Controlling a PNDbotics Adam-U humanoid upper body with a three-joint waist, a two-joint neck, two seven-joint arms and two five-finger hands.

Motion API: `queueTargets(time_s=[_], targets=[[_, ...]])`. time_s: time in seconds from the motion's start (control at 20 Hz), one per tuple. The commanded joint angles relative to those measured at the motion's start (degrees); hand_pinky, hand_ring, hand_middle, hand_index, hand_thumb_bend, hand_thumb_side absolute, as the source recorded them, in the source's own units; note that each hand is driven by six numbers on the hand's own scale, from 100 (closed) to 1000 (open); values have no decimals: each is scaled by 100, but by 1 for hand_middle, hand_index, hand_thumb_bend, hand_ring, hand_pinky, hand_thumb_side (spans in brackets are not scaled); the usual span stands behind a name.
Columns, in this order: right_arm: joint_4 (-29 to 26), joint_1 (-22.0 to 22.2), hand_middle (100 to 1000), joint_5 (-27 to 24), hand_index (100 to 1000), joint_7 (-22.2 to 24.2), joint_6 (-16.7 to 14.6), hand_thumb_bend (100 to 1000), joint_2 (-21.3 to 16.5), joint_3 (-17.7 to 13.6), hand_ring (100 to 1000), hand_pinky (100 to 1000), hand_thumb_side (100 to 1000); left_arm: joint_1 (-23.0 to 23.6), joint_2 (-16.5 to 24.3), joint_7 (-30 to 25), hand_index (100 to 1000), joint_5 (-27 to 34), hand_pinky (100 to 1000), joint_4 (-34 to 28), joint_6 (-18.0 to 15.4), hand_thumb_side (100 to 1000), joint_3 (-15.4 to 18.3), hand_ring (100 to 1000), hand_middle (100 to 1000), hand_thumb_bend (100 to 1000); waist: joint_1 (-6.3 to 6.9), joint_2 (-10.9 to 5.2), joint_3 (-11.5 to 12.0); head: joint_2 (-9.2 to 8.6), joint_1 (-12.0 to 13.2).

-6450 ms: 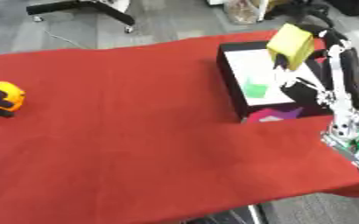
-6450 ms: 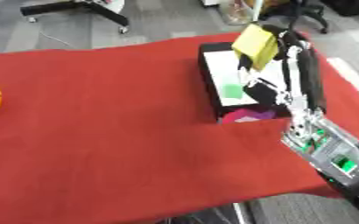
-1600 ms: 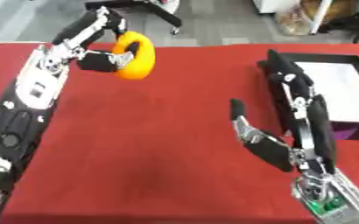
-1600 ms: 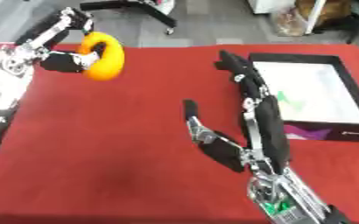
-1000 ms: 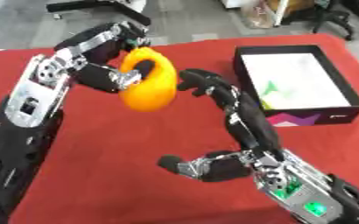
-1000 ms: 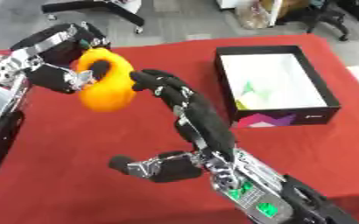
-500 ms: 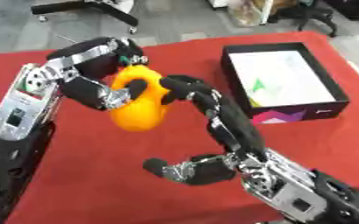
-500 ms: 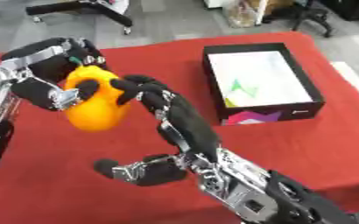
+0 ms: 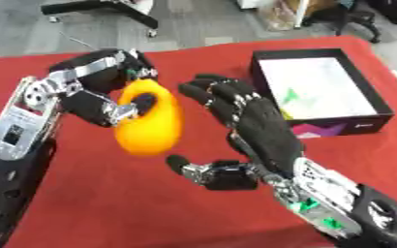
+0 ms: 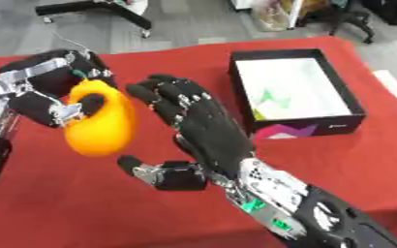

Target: Pick up the objects with one hand, pass them to the other hand, and then place them into the box on the other side of the table.

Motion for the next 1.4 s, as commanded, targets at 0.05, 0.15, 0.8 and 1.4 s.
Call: queueTargets(time_s=[0.05, 0.15, 0.8, 1.4], targets=[[-119, -67, 783, 308, 901, 126, 48, 459, -23, -8, 846, 794, 497, -137, 62, -27, 392, 83, 588, -152, 24, 301, 52, 395, 296, 100, 1, -61, 7, -16, 0], [-119, -65, 782, 372, 901, 171, 49, 459, -15, 26, 847, 794, 494, -149, 47, -27, 392, 101, 588, -170, 45, 303, 50, 396, 296, 100, 3, -60, 9, -16, -11], [-119, -103, 774, 374, 897, 308, 18, 429, -3, 134, 839, 760, 473, -275, -148, -27, 392, 210, 587, -212, 198, 297, -161, 396, 296, 100, 19, -60, -17, -16, -86], [-119, -106, 583, 0, 776, -859, 985, 293, 38, 288, 688, 435, 337, -280, -263, -27, 391, 64, 584, -74, 270, 284, -362, 397, 296, 100, 20, -48, -34, -16, -179]])
